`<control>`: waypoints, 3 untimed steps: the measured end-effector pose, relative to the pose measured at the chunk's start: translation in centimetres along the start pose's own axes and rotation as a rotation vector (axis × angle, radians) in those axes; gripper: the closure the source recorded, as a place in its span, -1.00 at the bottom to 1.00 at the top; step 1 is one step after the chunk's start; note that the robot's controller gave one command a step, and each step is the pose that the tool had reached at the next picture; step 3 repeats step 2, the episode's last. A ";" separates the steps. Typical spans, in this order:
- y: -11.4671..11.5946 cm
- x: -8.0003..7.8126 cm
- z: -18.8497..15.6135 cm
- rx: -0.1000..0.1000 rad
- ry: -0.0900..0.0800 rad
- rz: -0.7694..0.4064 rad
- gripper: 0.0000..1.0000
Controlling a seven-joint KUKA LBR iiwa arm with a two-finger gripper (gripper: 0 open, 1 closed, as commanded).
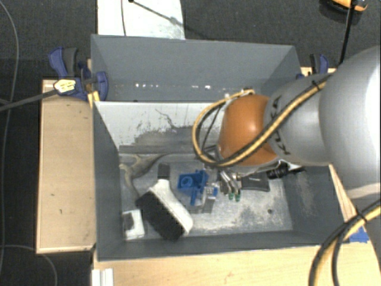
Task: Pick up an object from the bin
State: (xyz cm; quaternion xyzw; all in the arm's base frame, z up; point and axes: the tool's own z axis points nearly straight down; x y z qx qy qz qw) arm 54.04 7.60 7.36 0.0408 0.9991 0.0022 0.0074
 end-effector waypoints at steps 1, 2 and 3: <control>1.1 0.4 0.1 0.002 0.004 0.186 -1.00; 4.4 -2.7 0.3 -0.002 -0.004 -0.001 1.00; 4.4 -2.7 0.3 -0.002 -0.004 -0.001 1.00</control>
Offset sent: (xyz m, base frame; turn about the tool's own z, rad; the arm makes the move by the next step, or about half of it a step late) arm 0.0293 0.0411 -0.0036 -0.0007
